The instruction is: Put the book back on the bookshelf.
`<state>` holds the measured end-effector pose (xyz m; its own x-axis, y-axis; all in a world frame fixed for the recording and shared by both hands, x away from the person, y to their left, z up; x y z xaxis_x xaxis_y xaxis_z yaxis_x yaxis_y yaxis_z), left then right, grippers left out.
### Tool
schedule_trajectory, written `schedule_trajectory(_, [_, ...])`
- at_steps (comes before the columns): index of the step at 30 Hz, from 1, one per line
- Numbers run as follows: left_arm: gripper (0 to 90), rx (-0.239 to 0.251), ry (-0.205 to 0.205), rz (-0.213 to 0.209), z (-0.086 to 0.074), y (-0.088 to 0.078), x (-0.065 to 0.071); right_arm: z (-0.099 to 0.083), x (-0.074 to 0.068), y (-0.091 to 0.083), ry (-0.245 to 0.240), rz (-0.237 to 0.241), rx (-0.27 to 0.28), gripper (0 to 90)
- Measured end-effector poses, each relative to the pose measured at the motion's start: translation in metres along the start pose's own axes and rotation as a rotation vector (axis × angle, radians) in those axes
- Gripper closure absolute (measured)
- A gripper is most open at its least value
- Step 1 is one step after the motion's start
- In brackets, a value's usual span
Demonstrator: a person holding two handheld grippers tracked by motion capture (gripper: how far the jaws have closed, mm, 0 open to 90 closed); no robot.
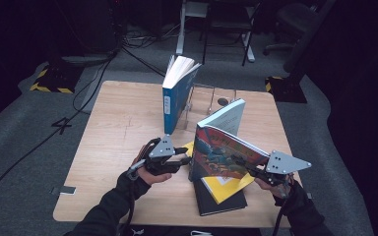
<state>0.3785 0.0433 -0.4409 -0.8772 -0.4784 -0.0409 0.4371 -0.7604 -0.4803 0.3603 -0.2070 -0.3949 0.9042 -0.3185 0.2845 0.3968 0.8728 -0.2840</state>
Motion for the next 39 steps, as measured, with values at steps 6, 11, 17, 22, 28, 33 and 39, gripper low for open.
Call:
schedule_trajectory(6, [53.2, -0.075, -0.001, -0.015, -0.018, 0.003, 0.008, 0.0, -0.001, 0.0, -0.003, -0.004, 0.001, 86.5])
schedule_trajectory(11, [45.3, -0.095, 0.009, -0.058, -0.023, 0.007, 0.027, 0.0, -0.002, 0.0, -0.003, -0.004, 0.0, 86.5])
schedule_trajectory(17, [38.3, -0.066, 0.01, -0.067, -0.015, 0.021, 0.037, 0.0, -0.003, -0.001, -0.005, 0.003, 0.007, 86.3])
schedule_trajectory(22, [39.2, -0.023, 0.009, -0.078, -0.003, 0.033, 0.039, 0.0, -0.005, -0.002, -0.011, 0.012, 0.01, 86.2])
schedule_trajectory(28, [46.0, 0.039, 0.019, -0.06, 0.017, 0.034, 0.036, 0.0, -0.007, -0.005, -0.015, 0.02, 0.007, 86.1])
schedule_trajectory(33, [47.3, 0.094, 0.031, -0.058, 0.034, 0.032, 0.037, 0.0, -0.009, -0.006, -0.02, 0.021, 0.0, 84.6])
schedule_trajectory(39, [55.2, 0.197, 0.032, -0.03, 0.05, 0.026, 0.037, -0.001, -0.003, -0.016, -0.003, -0.016, 0.008, 77.8])
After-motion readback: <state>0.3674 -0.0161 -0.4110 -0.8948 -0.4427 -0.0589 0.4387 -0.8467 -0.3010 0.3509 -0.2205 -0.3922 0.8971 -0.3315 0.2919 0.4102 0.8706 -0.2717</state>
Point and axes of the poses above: each handheld gripper's, and its own axes: y roughly forward along the jaws, z roughly out of its top, x roughly to its right, the point moved 6 cm from there along y, roughly forward along the jaws, and after that the axes turned 4 degrees about z, right-handed, at the moved point
